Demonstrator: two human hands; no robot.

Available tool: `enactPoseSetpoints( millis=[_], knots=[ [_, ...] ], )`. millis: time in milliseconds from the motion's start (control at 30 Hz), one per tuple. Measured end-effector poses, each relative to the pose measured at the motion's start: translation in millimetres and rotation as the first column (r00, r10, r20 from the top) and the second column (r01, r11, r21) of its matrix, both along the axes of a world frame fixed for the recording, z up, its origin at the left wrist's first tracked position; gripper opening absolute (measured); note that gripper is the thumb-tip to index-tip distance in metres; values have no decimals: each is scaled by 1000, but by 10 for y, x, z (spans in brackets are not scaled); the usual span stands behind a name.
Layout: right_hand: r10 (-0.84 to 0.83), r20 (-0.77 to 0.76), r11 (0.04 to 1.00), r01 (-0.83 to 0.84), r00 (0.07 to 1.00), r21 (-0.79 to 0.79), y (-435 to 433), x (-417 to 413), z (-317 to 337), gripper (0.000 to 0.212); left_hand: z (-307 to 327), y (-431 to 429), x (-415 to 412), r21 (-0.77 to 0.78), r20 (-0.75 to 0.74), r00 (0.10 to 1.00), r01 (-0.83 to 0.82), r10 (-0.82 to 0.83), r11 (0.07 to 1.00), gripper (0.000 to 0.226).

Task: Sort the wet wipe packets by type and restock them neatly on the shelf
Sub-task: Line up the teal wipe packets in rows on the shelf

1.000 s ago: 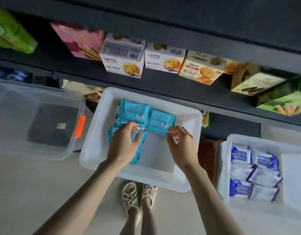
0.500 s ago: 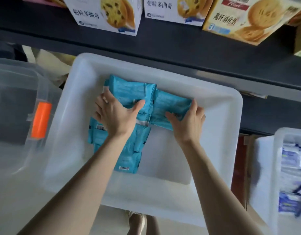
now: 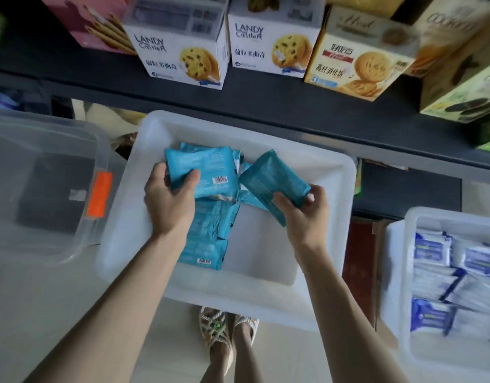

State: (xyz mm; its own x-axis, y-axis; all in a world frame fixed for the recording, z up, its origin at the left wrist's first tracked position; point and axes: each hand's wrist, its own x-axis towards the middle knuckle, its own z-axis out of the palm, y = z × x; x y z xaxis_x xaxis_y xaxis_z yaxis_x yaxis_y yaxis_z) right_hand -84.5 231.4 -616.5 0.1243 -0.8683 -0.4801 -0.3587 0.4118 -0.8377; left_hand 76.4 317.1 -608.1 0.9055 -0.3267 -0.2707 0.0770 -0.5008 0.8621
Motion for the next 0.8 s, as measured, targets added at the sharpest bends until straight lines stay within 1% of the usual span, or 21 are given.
enactPoseSetpoints(
  millis=[33,100,233,267,367,500,567,633,667,700,733,800],
  knots=[
    [-6,73,1000,5,997,17,42,-31,221,37,208,81,-48,-49,-53,998,-26,24,998,19],
    [33,170,999,-37,985,23,102,-64,689,39,684,221,-150,-123,-135,990,-50,33,991,31],
    [176,267,984,-180,947,-9,149,24,1743,30,1703,434,-208,-278,-254,966,-20,-54,960,44],
    [199,293,979,-205,935,-12,171,62,2010,29,1955,477,-206,-320,-262,961,3,-91,947,43],
    [283,361,957,-284,889,-50,227,249,2809,29,2692,553,-138,-417,-281,943,49,-180,908,26],
    [324,472,943,-321,820,-90,263,631,3724,27,3570,529,150,-557,-288,930,33,-230,830,17],
    [353,526,933,-332,774,-137,298,849,4167,20,3997,509,341,-639,-271,920,49,-284,768,12],
    [404,547,915,-324,734,-241,343,1072,4563,16,4402,505,557,-700,-208,905,127,-371,703,27],
    [419,550,908,-314,722,-278,377,1194,4745,18,4588,513,682,-726,-165,887,186,-431,662,35],
    [433,542,899,-303,720,-317,410,1314,4903,26,4760,517,814,-745,-119,863,250,-492,618,40],
    [449,528,888,-292,721,-357,434,1438,5051,35,4916,508,950,-753,-72,838,310,-541,580,40],
    [442,520,881,-246,731,-403,450,1667,5301,41,5212,473,1191,-755,-16,797,386,-604,530,38]
  ],
)
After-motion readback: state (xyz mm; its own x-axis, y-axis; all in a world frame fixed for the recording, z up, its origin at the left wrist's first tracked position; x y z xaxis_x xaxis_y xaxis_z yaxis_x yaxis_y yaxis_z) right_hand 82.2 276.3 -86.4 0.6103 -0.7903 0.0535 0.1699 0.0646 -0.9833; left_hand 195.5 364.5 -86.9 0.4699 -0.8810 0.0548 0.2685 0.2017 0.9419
